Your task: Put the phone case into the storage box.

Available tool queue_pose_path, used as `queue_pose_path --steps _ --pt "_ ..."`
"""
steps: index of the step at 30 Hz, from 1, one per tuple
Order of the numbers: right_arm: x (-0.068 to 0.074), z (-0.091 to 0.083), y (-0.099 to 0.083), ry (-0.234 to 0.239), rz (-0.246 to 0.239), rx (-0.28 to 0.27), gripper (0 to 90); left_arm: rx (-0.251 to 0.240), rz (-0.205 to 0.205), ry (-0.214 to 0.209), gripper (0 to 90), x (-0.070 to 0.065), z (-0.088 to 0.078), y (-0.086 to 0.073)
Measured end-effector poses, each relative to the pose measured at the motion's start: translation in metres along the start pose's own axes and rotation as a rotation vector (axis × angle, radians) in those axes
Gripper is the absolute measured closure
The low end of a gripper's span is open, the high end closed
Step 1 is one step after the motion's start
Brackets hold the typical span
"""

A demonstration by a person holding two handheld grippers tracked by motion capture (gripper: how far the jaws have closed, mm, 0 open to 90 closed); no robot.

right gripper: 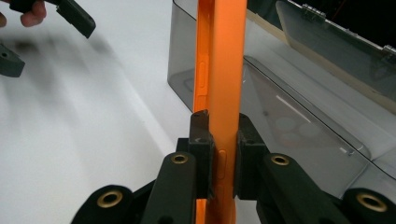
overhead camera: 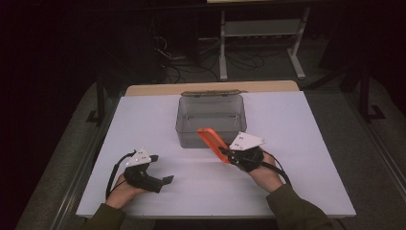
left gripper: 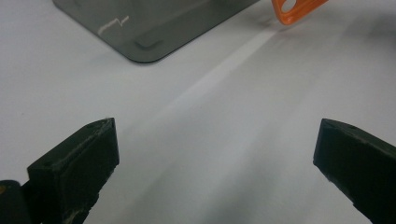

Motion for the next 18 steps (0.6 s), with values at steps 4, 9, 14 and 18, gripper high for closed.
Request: queue_pose_path --steps 4,9,14,18 --pt "-0.003 -0.001 -0.001 0.027 0.059 -0.013 79.4 0.001 -0.001 0.002 0.0 0.000 0.000 0.000" --pt "-0.008 -0.002 -0.002 0.051 0.105 -0.024 79.4 0.001 -0.004 0.003 0.0 0.001 0.000 0.000" --pt "-0.011 -0.003 -0.003 0.079 0.158 -0.038 79.4 0.001 -0.005 0.004 0.0 0.001 0.000 0.000" --pt "-0.014 -0.004 -0.004 0.099 0.201 -0.053 79.4 0.002 -0.005 0.005 0.0 0.001 0.000 0.000"
Point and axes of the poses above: each handheld gripper's, and its own axes: z roughly forward along the jaws, y roughly out of its top, x roughly to its left, the point moved 6 cm from there along z, roughly forward along the jaws, and after that the axes turned 9 degrees about -z, right-handed, at the moved point
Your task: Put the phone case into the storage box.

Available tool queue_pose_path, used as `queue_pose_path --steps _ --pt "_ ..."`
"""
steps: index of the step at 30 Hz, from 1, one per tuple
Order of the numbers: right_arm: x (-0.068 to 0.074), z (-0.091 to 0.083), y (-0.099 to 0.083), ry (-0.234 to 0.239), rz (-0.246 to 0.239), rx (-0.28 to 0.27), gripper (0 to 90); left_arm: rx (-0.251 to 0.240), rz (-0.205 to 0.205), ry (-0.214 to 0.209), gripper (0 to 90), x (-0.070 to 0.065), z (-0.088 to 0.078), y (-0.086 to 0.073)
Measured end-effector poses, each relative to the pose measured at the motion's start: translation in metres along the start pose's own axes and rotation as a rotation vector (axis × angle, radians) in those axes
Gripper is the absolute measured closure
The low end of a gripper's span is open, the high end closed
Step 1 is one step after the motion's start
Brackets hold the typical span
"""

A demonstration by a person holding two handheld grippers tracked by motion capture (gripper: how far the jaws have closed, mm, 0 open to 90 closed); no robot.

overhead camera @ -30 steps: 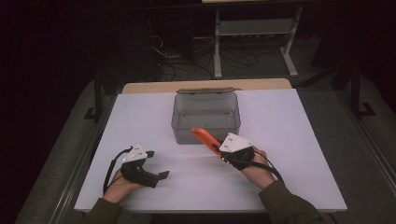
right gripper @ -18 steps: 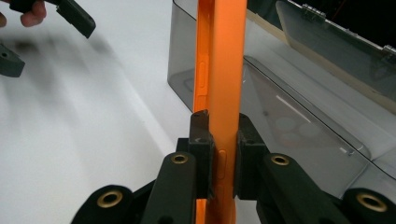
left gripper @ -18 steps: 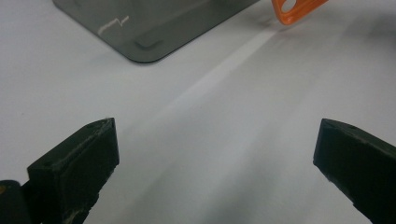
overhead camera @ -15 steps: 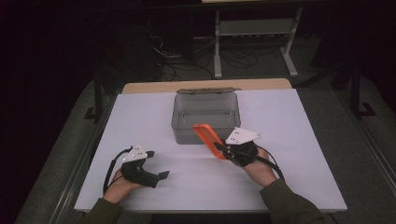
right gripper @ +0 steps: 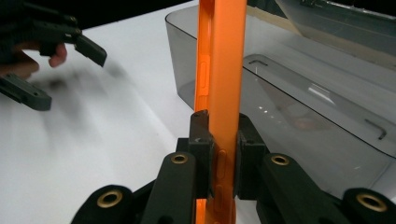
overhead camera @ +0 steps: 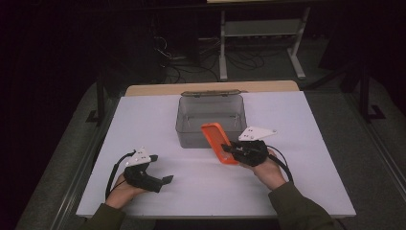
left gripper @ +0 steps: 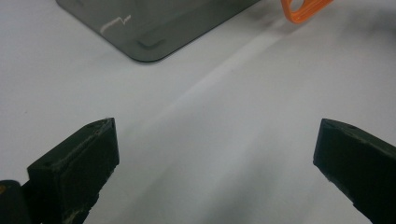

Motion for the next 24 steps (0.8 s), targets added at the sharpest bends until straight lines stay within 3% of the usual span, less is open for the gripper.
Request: queue_pose_path --steps 8,24 --pt "-0.004 -0.002 -0.001 0.022 0.054 -0.010 79.4 -0.002 -0.003 0.000 0.0 0.000 0.000 0.000" --pt "-0.008 -0.012 0.007 0.013 0.030 -0.015 79.4 -0.008 0.004 -0.009 0.0 -0.003 0.000 0.001"
Point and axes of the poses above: each handheld gripper's, and its own axes: z roughly forward along the jaws, y roughly out of its top, x roughly to its left, the point moved 6 cm from there along z, roughly forward along the jaws, and after that the axes turned 9 degrees about -z, right-handed, at the moved point
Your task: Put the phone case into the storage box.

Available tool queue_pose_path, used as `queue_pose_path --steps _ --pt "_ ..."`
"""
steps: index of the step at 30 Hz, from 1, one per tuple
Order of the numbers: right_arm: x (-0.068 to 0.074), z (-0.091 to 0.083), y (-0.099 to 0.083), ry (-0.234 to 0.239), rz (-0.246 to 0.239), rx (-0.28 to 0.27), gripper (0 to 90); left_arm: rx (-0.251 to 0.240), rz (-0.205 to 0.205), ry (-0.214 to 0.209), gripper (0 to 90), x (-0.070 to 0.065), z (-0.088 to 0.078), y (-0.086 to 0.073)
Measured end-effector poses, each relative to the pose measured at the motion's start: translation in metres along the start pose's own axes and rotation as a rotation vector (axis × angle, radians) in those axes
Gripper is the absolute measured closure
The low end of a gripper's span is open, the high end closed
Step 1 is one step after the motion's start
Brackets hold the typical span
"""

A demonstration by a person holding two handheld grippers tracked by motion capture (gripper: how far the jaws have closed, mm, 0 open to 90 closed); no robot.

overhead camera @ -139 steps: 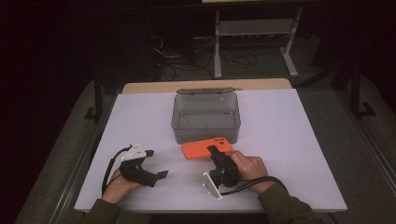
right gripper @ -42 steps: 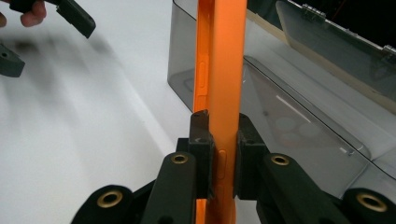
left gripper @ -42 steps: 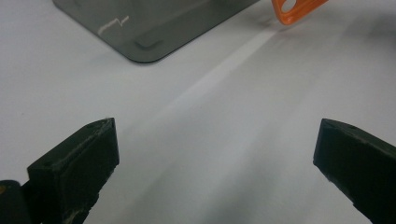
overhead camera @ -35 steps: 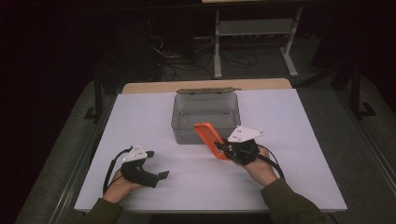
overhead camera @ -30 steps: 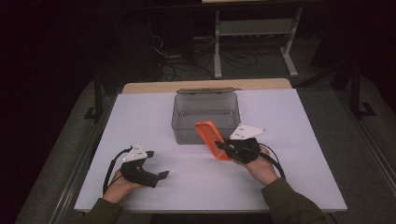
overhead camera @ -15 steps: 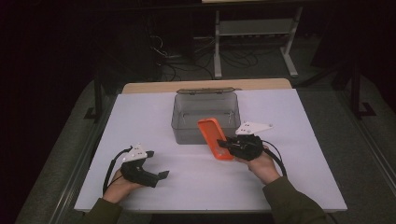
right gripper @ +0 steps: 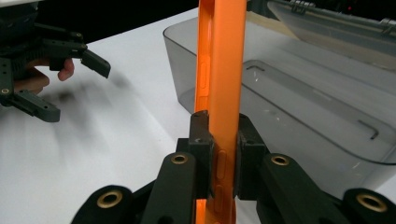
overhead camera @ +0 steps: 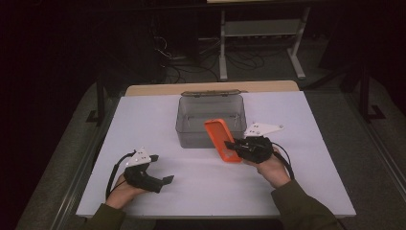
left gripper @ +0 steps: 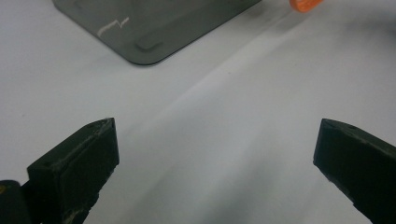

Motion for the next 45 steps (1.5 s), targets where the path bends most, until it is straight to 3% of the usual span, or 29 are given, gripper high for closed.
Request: queue_pose_path --steps 22,45 --pt "-0.020 -0.021 0.036 -0.020 -0.012 -0.024 79.3 -0.004 -0.003 -0.018 0.0 -0.003 0.003 -0.001" --pt "-0.049 -0.026 0.072 -0.078 -0.016 -0.047 79.3 -0.006 0.005 -0.021 0.0 -0.005 0.004 -0.002"
Point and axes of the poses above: each handheld gripper's, and its own axes: z roughly forward along the jaws, y roughly out of its top, x roughly to its left, the point moved 6 cm from there along z, roughly forward along the jaws, and after that the axes turned 9 degrees about -z, right-handed, at the moved point
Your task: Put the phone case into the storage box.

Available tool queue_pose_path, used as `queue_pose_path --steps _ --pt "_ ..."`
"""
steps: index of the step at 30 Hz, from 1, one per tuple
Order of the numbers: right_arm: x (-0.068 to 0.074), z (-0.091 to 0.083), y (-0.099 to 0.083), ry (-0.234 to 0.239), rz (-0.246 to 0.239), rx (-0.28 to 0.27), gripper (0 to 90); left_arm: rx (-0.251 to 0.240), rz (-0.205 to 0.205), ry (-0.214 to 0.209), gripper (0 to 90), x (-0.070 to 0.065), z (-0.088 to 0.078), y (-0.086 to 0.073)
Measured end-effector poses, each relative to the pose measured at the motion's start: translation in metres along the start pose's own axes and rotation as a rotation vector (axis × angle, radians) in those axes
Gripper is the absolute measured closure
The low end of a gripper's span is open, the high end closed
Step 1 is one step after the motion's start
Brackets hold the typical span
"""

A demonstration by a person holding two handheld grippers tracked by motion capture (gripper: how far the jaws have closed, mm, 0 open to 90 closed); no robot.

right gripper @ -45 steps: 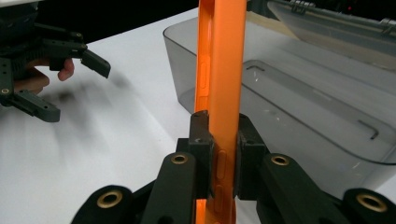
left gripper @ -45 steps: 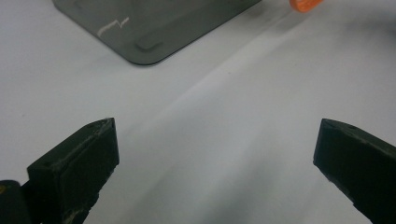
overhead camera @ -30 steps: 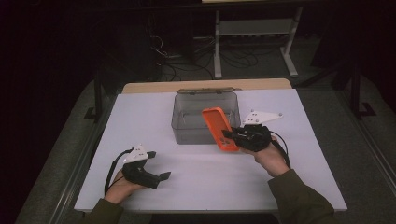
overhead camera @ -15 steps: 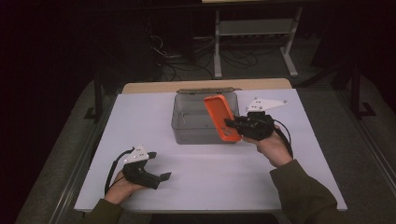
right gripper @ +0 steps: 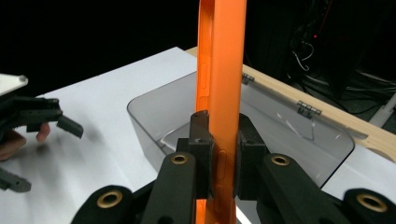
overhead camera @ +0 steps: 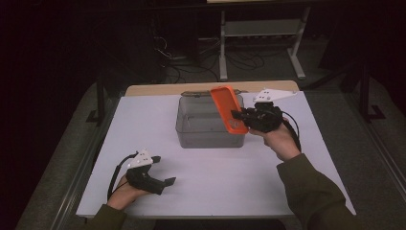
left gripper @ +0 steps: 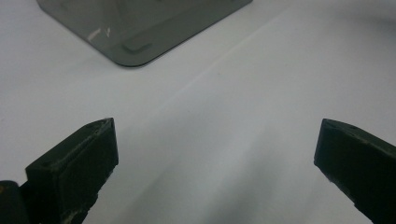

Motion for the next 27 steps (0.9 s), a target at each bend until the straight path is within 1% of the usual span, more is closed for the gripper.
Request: queue_pose_path --steps 9,18,21,27 --pt "-0.010 0.005 0.013 -0.022 0.002 -0.002 79.4 0.005 0.003 -0.002 0.0 0.000 0.000 -0.001" --pt "-0.017 0.010 0.018 -0.036 0.006 0.002 79.3 0.004 0.001 -0.004 0.0 0.000 0.000 -0.001" --pt "-0.020 0.012 0.019 -0.041 0.006 0.007 79.3 0.005 0.002 -0.004 0.0 0.000 0.000 -0.001" --pt "-0.024 0.016 0.021 -0.049 0.006 0.036 79.3 0.007 0.002 -0.007 0.0 0.000 0.000 -0.001"
Point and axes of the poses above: each handheld gripper's, and its own axes: z roughly forward along the jaws, y roughly out of its top, x roughly to its left, the point moved 6 cm from there along z, roughly forward along the jaws, and after that the axes turned 9 degrees about -z, right-handed, at the moved point
